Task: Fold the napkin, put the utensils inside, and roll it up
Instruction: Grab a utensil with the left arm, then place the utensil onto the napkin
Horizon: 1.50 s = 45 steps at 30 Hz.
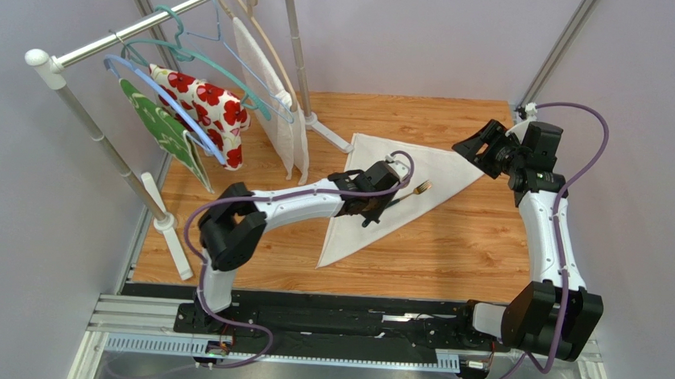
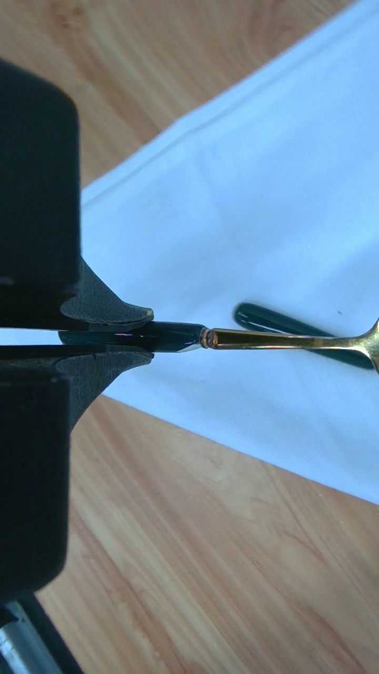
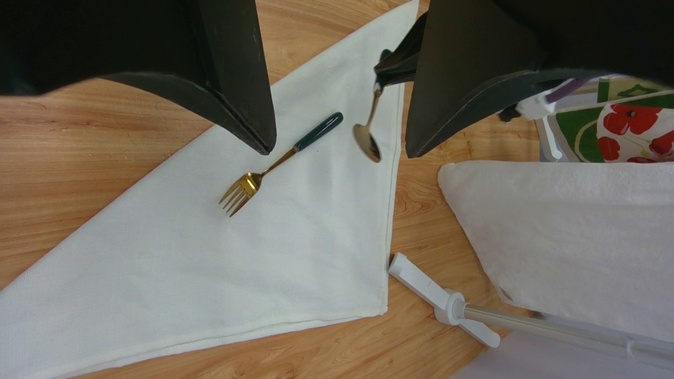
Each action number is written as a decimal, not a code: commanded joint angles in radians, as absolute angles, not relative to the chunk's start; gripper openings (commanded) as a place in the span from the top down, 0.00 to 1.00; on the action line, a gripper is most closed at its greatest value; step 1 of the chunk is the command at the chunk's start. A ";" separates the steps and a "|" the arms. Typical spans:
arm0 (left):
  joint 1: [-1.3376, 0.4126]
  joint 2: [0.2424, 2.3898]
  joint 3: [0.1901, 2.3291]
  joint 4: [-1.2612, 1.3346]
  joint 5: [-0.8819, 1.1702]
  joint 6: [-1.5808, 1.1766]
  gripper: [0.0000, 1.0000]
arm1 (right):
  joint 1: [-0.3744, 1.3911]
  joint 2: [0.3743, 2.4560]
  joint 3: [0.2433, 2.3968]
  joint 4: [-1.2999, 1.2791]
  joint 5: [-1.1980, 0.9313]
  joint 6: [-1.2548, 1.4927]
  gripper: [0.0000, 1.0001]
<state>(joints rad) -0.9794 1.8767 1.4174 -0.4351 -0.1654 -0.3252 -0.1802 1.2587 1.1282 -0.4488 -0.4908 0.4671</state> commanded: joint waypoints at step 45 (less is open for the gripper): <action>-0.940 2.381 1.997 -0.572 0.071 -0.275 0.92 | -0.187 1.229 1.132 -0.456 -0.471 0.443 0.35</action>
